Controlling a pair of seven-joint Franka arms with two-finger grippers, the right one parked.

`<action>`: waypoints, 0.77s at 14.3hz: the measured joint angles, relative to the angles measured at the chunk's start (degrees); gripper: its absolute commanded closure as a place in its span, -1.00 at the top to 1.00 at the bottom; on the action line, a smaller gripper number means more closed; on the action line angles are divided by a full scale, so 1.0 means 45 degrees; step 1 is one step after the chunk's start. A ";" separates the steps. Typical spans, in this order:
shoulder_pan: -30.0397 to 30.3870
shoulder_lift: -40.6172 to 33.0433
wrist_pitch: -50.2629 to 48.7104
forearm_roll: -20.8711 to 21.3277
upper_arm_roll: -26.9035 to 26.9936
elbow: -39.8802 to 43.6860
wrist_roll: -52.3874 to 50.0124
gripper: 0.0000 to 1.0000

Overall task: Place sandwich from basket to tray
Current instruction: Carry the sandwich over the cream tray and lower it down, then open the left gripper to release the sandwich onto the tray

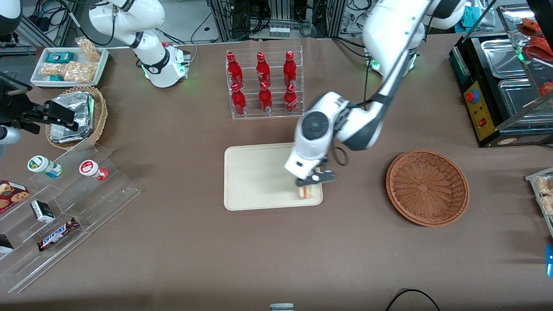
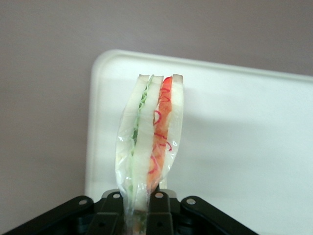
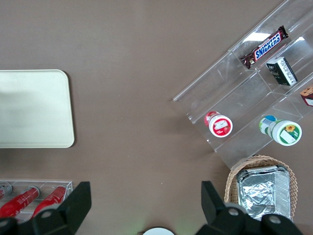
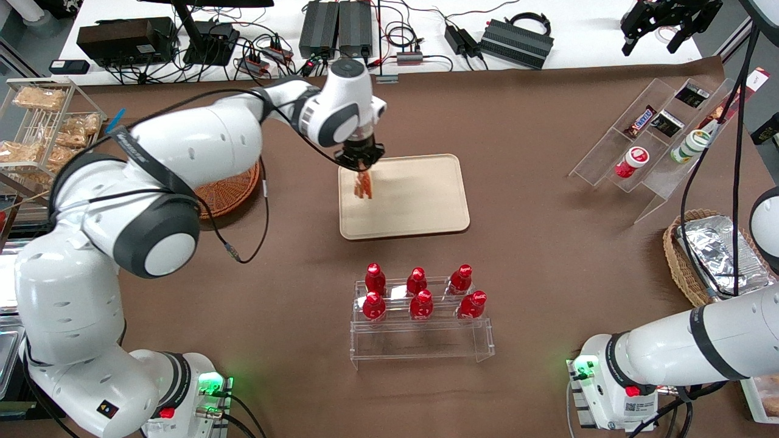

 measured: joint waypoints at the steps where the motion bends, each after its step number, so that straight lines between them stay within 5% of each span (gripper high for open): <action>1: -0.0353 0.0248 0.0191 0.0001 0.0002 0.0229 -0.0319 -1.00; 7: -0.1724 0.1797 0.0940 0.0071 0.0048 0.1504 -0.1567 -0.95; 9: -0.1751 0.2197 0.1074 0.0354 0.0081 0.1742 -0.1799 -0.72; 10: -0.1748 0.2328 0.1090 0.0579 0.0114 0.1787 -0.2032 -0.10; 11: -0.1748 0.2417 0.1103 0.0689 0.0127 0.1830 -0.2267 0.99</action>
